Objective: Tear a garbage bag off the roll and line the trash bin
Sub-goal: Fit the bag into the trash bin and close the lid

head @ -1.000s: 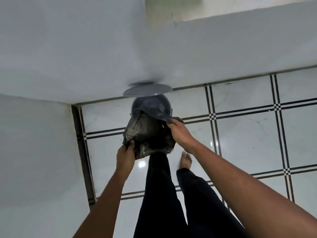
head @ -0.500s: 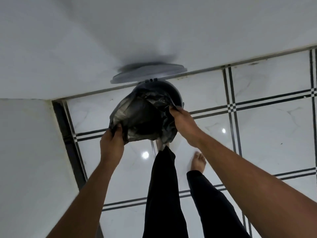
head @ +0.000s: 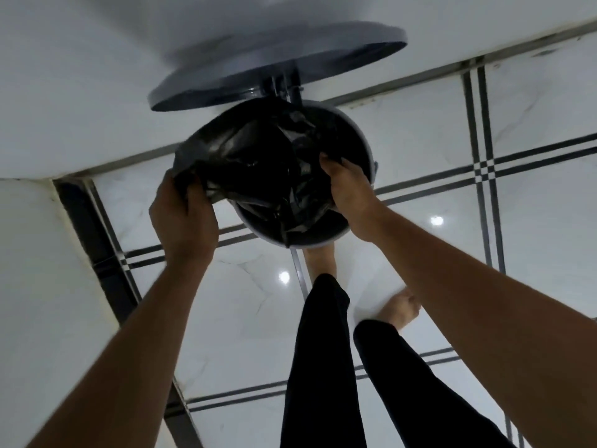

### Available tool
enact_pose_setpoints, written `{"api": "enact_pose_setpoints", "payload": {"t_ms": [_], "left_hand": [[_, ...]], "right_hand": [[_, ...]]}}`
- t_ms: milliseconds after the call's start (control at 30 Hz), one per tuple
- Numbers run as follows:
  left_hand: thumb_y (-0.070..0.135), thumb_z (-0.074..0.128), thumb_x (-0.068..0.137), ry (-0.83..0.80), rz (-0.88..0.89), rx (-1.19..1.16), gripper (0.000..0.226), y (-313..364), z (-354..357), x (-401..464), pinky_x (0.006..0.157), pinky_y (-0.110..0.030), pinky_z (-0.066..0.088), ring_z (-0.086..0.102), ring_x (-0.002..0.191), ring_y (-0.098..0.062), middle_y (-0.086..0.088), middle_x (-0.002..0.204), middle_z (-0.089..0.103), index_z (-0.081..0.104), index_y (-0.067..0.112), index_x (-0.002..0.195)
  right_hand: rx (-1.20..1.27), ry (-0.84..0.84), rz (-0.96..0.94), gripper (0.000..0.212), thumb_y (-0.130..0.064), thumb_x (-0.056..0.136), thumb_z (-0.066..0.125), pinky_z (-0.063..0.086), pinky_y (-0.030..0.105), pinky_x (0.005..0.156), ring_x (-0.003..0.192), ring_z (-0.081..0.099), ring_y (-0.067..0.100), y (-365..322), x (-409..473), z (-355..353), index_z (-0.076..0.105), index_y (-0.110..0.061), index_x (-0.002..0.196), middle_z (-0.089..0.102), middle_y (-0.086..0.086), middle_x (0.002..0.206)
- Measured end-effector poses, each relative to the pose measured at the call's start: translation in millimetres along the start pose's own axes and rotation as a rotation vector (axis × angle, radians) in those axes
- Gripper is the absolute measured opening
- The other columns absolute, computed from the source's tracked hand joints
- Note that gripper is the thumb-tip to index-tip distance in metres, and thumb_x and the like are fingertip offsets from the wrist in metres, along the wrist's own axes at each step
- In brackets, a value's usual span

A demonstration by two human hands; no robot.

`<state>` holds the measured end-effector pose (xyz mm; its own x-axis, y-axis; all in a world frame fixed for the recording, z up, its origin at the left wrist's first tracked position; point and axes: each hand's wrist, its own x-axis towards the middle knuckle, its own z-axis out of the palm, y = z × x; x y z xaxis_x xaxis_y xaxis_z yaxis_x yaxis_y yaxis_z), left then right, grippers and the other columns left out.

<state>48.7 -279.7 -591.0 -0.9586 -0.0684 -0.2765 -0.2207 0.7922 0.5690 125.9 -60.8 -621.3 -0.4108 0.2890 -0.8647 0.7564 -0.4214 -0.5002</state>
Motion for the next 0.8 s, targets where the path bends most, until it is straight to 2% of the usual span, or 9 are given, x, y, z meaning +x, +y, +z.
{"api": "enact_pose_setpoints", "payload": {"t_ms": [100, 233, 300, 367, 467, 567, 667, 733, 800], "left_hand": [[0.025, 0.046, 0.109, -0.23, -0.015, 0.114, 0.023, -15.1, 11.0, -0.8, 0.06, -0.015, 0.04, 0.054, 0.067, -0.016, 0.003, 0.074, 0.062, 0.058, 0.011, 0.094], [0.05, 0.055, 0.107, -0.486, -0.116, 0.118, 0.032, -30.9, 23.3, -0.5, 0.05, -0.028, 0.052, 0.071, 0.045, -0.021, 0.002, 0.086, 0.076, 0.048, 0.022, 0.121], [0.049, 0.068, 0.1, -0.441, -0.153, 0.102, 0.046, -36.8, 24.6, 6.5, 0.05, -0.029, 0.055, 0.072, 0.046, -0.021, -0.004, 0.098, 0.078, 0.038, 0.023, 0.124], [0.039, 0.081, 0.094, -0.367, -0.22, 0.005, 0.062, -35.5, 22.7, 17.3, 0.05, -0.027, 0.057, 0.073, 0.05, -0.016, -0.011, 0.106, 0.076, 0.034, 0.018, 0.129], [0.027, 0.09, 0.088, -0.393, -0.265, -0.085, 0.067, -26.2, 7.6, 35.3, 0.045, -0.016, 0.05, 0.066, 0.044, -0.002, -0.012, 0.099, 0.075, 0.046, 0.01, 0.135], [0.053, 0.095, 0.071, -0.694, -0.309, -0.193, 0.056, -23.5, -14.8, 58.9, 0.08, -0.034, 0.053, 0.075, 0.074, -0.003, 0.0, 0.101, 0.083, 0.075, 0.023, 0.114], [0.072, 0.097, 0.05, -0.877, -0.451, -0.414, 0.075, -31.0, -31.0, 82.3, 0.102, -0.042, 0.045, 0.073, 0.11, -0.008, 0.006, 0.127, 0.079, 0.083, 0.031, 0.111], [0.065, 0.087, 0.075, -0.909, -0.503, -0.59, 0.059, -33.7, -32.3, 91.2, 0.109, -0.043, 0.045, 0.069, 0.124, -0.014, 0.005, 0.139, 0.074, 0.08, 0.033, 0.124], [0.047, 0.057, 0.106, -0.868, -0.573, -0.756, 0.046, -38.3, -27.0, 97.0, 0.115, -0.047, 0.051, 0.066, 0.135, -0.018, 0.0, 0.149, 0.068, 0.067, 0.027, 0.146]], "right_hand": [[-0.314, 0.042, -0.088, 0.023, -0.034, 0.116, 0.05, 0.054, 0.045, 0.105, 0.099, 0.067, 0.019, 14.8, 5.6, -1.2, 0.068, -0.024, 0.107, 0.072, -0.001, 0.105], [-0.842, 0.155, -0.333, 0.025, -0.017, 0.108, 0.055, 0.052, 0.038, 0.088, 0.109, 0.065, 0.036, 28.3, 5.0, -14.2, 0.068, -0.008, 0.128, 0.055, 0.018, 0.143], [-0.844, 0.214, -0.481, 0.036, -0.011, 0.104, 0.061, 0.06, 0.042, 0.095, 0.112, 0.068, 0.035, 27.2, 1.0, -23.0, 0.068, -0.011, 0.139, 0.059, 0.016, 0.143], [-0.744, 0.255, -0.572, 0.04, -0.016, 0.103, 0.071, 0.065, 0.045, 0.093, 0.106, 0.074, 0.029, 21.8, -0.1, -32.3, 0.065, -0.014, 0.143, 0.074, 0.005, 0.124], [-0.65, 0.207, -0.59, 0.047, -0.039, 0.1, 0.082, 0.064, 0.031, 0.083, 0.092, 0.077, 0.017, 6.5, 0.6, -45.7, 0.062, -0.019, 0.137, 0.078, -0.009, 0.105], [-0.645, 0.151, -0.653, 0.042, -0.047, 0.097, 0.084, 0.055, 0.009, 0.075, 0.081, 0.072, 0.003, -8.9, 4.7, -56.2, 0.071, -0.019, 0.126, 0.074, -0.013, 0.094], [-0.564, 0.164, -0.688, 0.028, -0.053, 0.103, 0.075, 0.052, 0.014, 0.069, 0.078, 0.071, 0.004, -22.7, 12.3, -57.7, 0.076, -0.026, 0.106, 0.075, -0.015, 0.086], [-0.479, 0.199, -0.668, 0.032, -0.057, 0.108, 0.065, 0.049, 0.023, 0.066, 0.068, 0.063, 0.002, -28.9, 20.9, -56.9, 0.067, -0.034, 0.086, 0.067, -0.021, 0.071], [-0.433, 0.267, -0.622, 0.046, -0.057, 0.11, 0.06, 0.043, 0.026, 0.064, 0.06, 0.052, 0.002, -30.2, 33.4, -57.6, 0.057, -0.034, 0.071, 0.057, -0.022, 0.06]]}}
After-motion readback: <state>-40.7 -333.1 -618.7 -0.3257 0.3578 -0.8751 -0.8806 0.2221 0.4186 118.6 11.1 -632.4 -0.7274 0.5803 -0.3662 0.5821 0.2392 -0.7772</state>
